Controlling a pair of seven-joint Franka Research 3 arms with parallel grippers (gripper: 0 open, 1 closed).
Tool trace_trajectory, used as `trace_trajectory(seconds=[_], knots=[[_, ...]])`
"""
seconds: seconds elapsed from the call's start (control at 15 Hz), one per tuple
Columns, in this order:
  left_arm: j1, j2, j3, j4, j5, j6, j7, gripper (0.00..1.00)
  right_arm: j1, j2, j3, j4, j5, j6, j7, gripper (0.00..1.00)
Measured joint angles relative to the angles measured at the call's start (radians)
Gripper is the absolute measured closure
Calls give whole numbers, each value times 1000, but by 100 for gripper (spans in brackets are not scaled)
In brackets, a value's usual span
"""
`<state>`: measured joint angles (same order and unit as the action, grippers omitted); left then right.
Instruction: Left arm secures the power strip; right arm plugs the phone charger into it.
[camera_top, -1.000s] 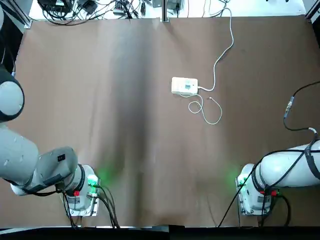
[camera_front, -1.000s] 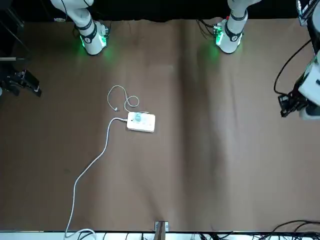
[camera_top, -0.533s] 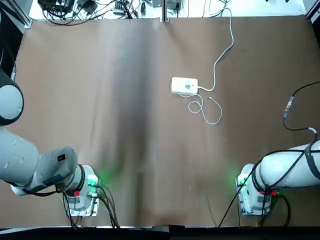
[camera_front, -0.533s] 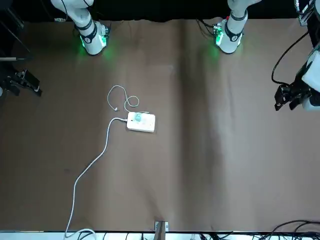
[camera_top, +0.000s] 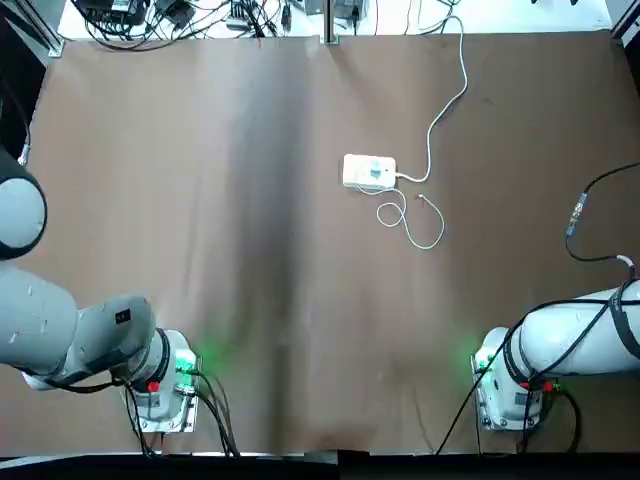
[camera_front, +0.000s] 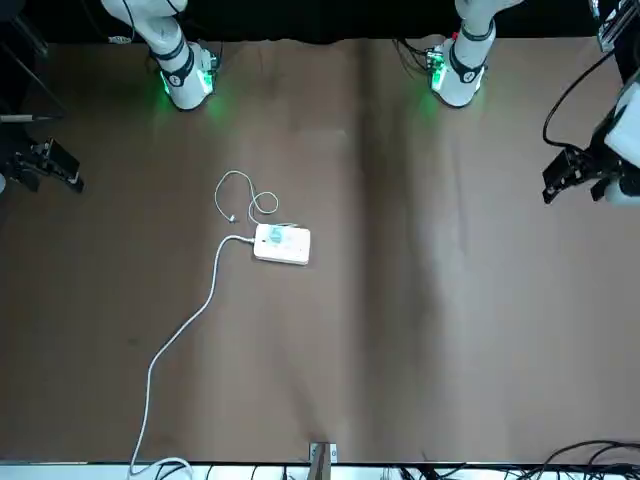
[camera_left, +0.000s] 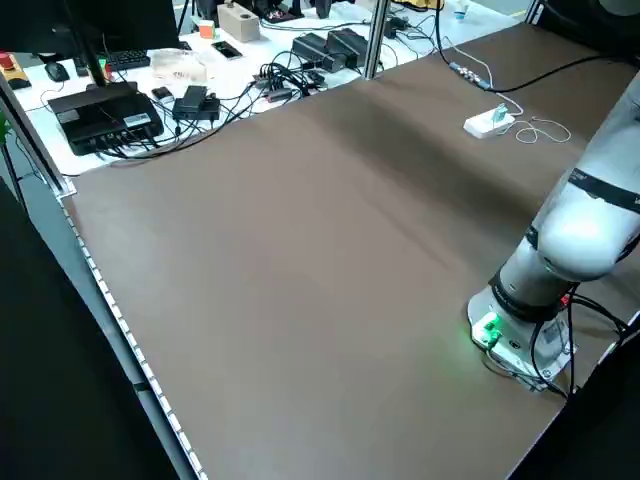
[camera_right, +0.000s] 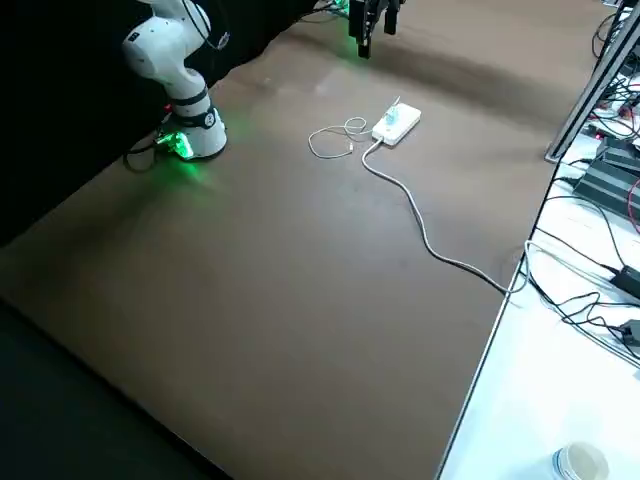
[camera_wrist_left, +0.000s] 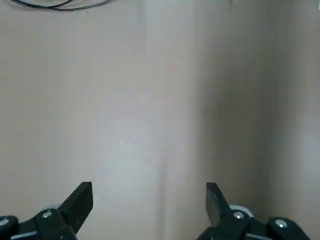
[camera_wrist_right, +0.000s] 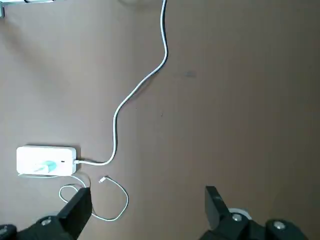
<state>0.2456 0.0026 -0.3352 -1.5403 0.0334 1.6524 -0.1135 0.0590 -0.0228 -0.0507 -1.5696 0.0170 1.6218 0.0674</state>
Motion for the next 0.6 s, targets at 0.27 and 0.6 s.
trace_trajectory(seconds=[0.27, 0.6], knots=[[-228, -9, 279, -4, -43, -31, 10, 0, 0, 0, 0, 0, 0, 0, 0, 0], [-231, -32, 301, -30, -48, -32, 11, 0, 0, 0, -1, 0, 0, 0, 0, 0]])
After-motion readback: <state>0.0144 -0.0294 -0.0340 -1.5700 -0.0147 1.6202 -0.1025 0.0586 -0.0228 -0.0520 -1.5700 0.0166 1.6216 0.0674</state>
